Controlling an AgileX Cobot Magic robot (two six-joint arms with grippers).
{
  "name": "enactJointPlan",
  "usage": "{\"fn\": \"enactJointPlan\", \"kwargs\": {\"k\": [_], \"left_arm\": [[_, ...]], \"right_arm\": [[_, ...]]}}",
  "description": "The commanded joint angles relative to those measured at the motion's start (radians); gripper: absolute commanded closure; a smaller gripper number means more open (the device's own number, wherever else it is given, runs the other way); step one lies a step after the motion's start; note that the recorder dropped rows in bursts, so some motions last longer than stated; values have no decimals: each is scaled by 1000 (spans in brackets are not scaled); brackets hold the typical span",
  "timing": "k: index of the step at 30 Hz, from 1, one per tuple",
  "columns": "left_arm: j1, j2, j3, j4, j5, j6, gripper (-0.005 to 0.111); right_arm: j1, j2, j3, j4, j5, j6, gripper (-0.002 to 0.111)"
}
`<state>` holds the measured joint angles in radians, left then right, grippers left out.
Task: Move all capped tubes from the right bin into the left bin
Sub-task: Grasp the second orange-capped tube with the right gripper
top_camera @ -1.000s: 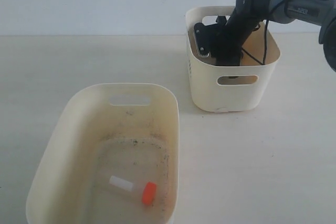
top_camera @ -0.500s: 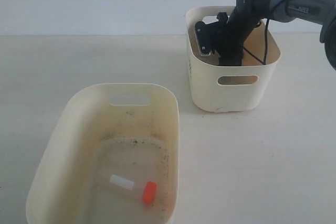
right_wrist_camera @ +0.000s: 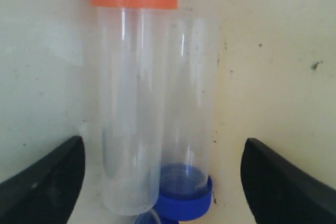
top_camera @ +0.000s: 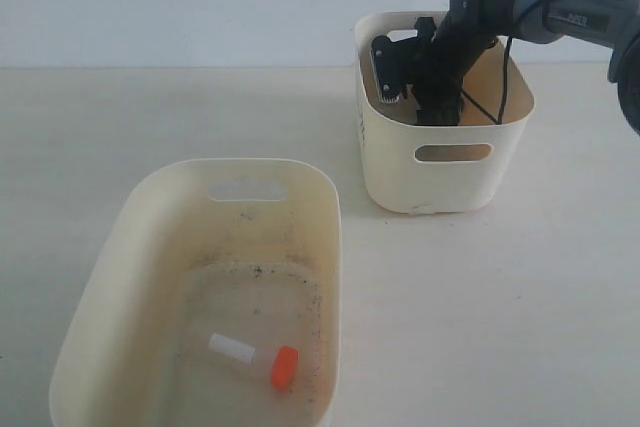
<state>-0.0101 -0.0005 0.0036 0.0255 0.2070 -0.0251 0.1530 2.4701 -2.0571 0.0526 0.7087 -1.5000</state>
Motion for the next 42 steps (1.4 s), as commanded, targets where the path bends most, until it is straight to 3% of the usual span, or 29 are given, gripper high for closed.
{"fn": "enactJointPlan", "kwargs": {"k": [1, 8, 12, 17, 24, 33, 37, 42], "left_arm": [[0, 0, -4, -6, -4, -10, 102], [0, 0, -4, -6, -4, -10, 102], [0, 0, -4, -6, -4, -10, 102], [0, 0, -4, -6, -4, -10, 102], [0, 0, -4, -6, -4, -10, 102], [0, 0, -4, -6, -4, -10, 102], [0, 0, -4, -6, -4, -10, 102], [0, 0, -4, -6, -4, -10, 102]], "right_arm": [[-2, 25, 9, -11, -1, 5, 31], [-2, 46, 9, -21, 82, 8, 64], [-2, 46, 9, -29, 82, 27, 62], [-2, 52, 9, -37, 92, 34, 68], [-2, 52, 9, -58, 134, 75, 108], [-2, -31, 9, -66, 126, 107, 108], [-2, -43, 9, 102, 106, 100, 108], [-2, -52, 9, 97, 104, 100, 108]]}}
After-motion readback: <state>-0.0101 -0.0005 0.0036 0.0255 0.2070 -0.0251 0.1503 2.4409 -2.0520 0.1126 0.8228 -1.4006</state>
